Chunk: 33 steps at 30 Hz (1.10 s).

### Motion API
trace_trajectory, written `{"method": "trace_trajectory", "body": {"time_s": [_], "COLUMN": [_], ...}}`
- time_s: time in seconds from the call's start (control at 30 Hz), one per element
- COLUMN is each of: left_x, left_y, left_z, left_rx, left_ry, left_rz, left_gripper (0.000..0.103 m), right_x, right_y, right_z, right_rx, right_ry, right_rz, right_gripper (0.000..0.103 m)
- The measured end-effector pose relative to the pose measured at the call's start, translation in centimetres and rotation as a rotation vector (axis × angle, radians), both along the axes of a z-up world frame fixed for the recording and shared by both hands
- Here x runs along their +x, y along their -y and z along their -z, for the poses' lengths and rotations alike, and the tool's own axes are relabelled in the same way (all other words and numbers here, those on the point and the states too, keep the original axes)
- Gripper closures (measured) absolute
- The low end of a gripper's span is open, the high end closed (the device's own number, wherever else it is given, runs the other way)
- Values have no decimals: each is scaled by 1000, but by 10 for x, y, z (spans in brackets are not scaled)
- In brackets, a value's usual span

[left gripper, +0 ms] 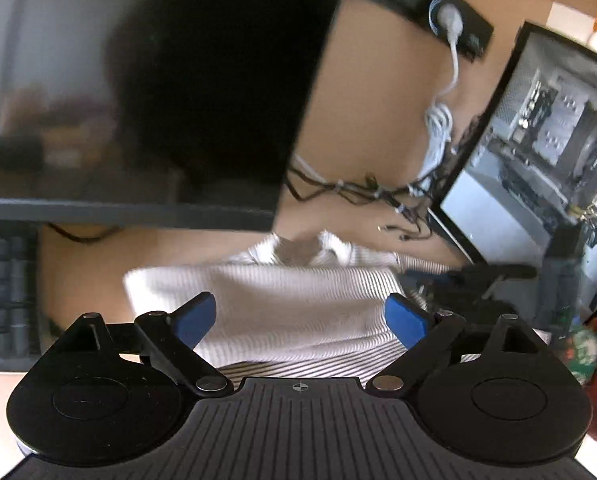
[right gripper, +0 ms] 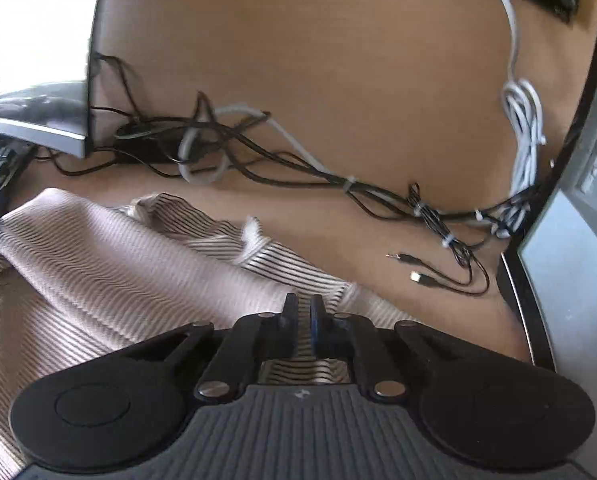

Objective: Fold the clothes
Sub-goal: 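Grasp a sleeve cuff with the right tool and fold it across the shirt body, then open the right tool to release the folded sleeve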

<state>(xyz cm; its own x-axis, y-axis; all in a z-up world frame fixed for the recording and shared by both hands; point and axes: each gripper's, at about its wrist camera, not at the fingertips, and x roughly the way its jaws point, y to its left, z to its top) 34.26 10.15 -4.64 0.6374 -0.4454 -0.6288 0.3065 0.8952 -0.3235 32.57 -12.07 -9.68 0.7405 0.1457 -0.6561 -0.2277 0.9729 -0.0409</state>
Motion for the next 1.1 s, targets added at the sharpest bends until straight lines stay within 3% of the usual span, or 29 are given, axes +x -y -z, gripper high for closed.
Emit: {"method": "trace_trajectory", "body": {"time_s": [0.13,0.23,0.3,0.33,0.47,0.6,0.73,1.1], "left_x": [17,16,14,12,-11,-39,-55,-92], "left_y": [7,7,11,12,9,8,10,9], "left_z": [36,48,49,46,24,23,49,52], "left_rx": [-3,24,52,54,-2,-76,-38,-16], "left_ry": [-133,-135,-124,-122,-89,-126,-209,-175], "left_rz": [-46,-36,-32,-43,-36,53,83,158], "left_gripper": [8,8,8,8,7,5,5,3], "right_x": [-3,-6,-8,-10,-32,-67,-107,-171], "right_y": [3,6,6,2,0,13,16,18], "right_z": [-6,-11,-13,-14,-14,-15,3,4], "right_rx": [24,43,54,52,58,80,26,4], "right_ry": [6,11,11,3,-29,-53,-131,-150], "right_rz": [11,18,15,1,12,57,61,120], "right_gripper": [97,92,81,80,79,60,60,58]}}
